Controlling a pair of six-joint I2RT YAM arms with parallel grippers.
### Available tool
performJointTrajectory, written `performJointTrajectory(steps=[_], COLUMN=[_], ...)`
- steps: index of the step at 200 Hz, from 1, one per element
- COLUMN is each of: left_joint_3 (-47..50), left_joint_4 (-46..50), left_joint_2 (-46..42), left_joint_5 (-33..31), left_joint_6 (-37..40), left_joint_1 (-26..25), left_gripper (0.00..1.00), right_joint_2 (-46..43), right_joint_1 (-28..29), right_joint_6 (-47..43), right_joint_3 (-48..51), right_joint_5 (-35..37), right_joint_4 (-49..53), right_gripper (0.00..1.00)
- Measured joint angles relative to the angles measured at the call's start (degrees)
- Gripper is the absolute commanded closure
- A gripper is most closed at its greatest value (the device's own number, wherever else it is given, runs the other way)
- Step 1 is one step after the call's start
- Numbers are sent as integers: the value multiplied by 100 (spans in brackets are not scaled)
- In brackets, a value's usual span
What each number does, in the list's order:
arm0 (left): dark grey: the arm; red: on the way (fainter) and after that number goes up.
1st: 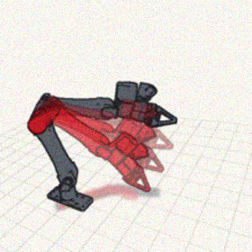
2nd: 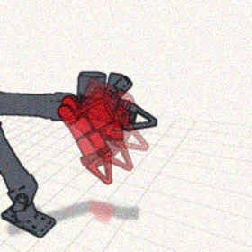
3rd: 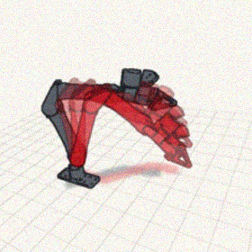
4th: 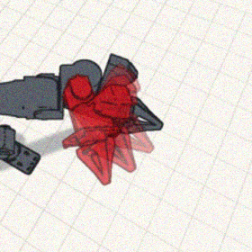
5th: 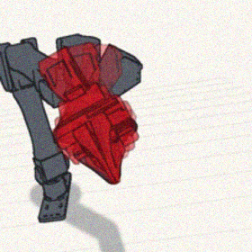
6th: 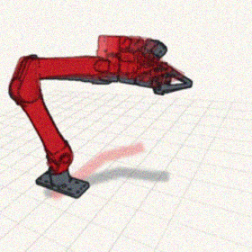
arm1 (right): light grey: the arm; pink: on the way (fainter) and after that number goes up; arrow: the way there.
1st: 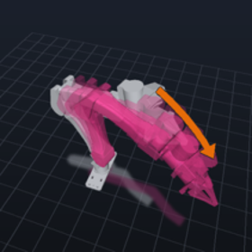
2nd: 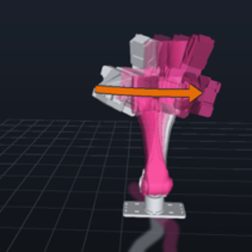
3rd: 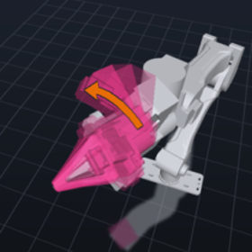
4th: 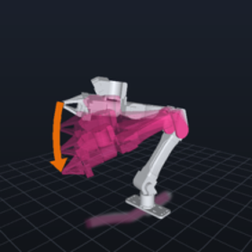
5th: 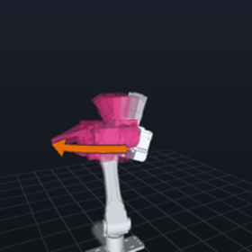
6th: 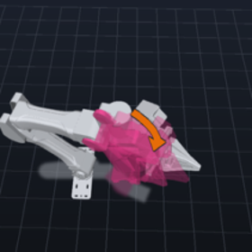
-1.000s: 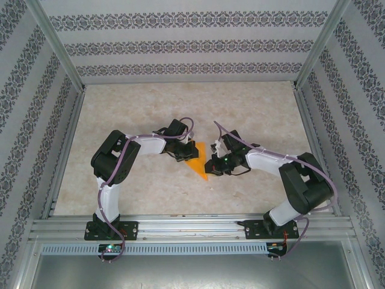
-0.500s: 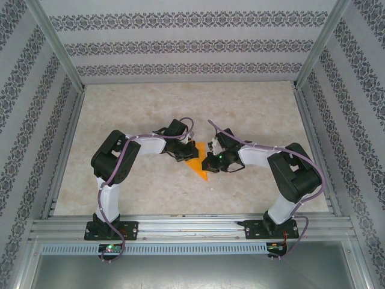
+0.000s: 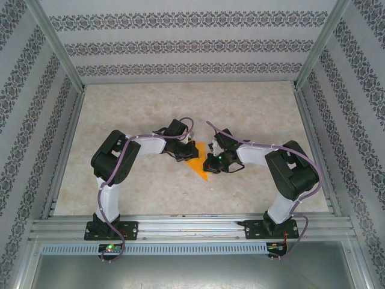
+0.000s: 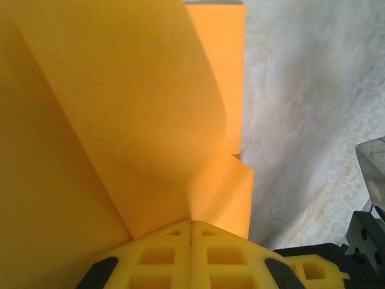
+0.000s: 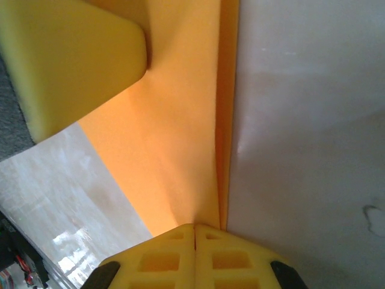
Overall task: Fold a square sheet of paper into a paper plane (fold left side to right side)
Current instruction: Fourth fold the wing at the center of the table.
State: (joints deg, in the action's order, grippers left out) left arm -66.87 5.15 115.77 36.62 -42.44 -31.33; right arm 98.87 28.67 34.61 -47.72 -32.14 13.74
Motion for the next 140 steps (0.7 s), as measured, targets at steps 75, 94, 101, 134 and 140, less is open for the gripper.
performJointTrajectory(steps=[75,94,101,134,140], left_joint_3=[2,74,116,487,573], left_joint_4=[-2,-50,-96,-450,-527], left_joint_2=[-55,-173,-236,-756,-857], left_joint_5=[-68,-87,-85,-87,-87], left_joint_6=[-4,-33,-48,-149,-170], left_joint_1=[0,9,13,33,33], left_gripper=[91,90,90,94,96], right_joint_2=[31,31,31,28,28], right_joint_1=[50,90,103,151,151], right_joint_6=[-157,-155,-155,-151,-151], right_joint_3=[-118,-131,-133,-142,-142], right_joint_5=[219,302,321,417,442], right_joint_4=[216,238,238,254,256], right_gripper=[100,100,100,100,100])
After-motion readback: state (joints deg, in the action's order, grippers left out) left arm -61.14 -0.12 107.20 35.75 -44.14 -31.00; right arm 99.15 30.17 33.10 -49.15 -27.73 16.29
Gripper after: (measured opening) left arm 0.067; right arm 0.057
